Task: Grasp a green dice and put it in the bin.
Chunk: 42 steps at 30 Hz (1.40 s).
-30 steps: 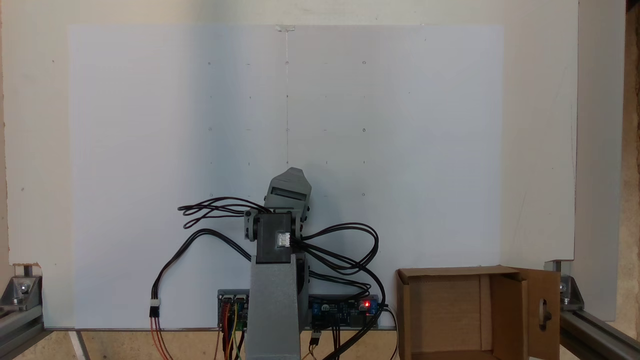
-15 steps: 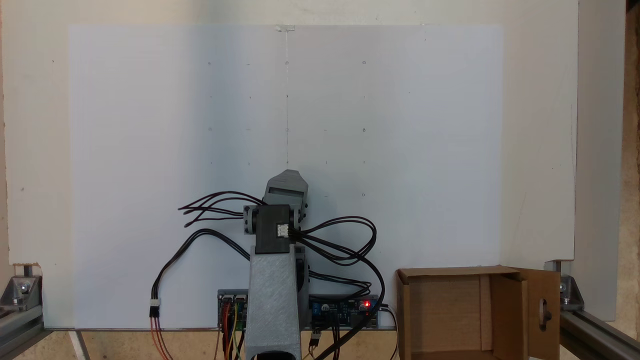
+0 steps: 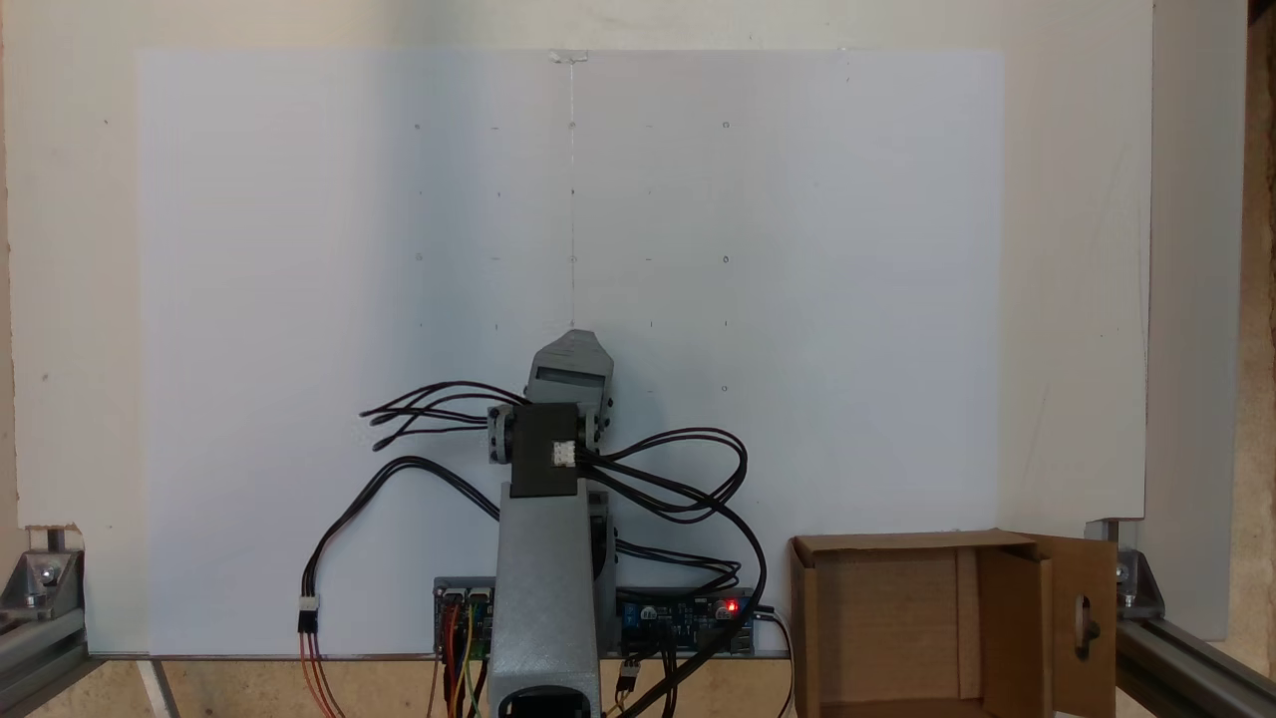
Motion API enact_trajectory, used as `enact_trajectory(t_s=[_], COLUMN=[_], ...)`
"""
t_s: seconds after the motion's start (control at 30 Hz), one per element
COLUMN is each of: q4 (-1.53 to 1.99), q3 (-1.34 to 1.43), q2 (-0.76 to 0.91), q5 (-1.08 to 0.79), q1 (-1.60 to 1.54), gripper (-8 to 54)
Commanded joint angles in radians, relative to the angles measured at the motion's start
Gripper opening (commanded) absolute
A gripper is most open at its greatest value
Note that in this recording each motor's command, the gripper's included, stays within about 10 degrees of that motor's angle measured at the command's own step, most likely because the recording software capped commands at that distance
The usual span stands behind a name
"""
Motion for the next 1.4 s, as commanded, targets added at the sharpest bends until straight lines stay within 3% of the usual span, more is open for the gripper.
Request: enact_trajectory(t_s=[0.0, 0.57, 0.87, 1.0, 1.37], q4=[-0.029, -0.091, -0.161, -0.186, -0.101], q3=[0.000, 0.037, 0.080, 0.097, 0.014], q2=[0.002, -0.015, -0.020, -0.017, 0.057], q5=[-0.040, -0.041, -0.041, -0.040, -0.035], q1=[-0.012, -0.012, -0.012, -0.012, 0.000], gripper=[43.2, 41.0, 26.0, 12.4, 11.7])
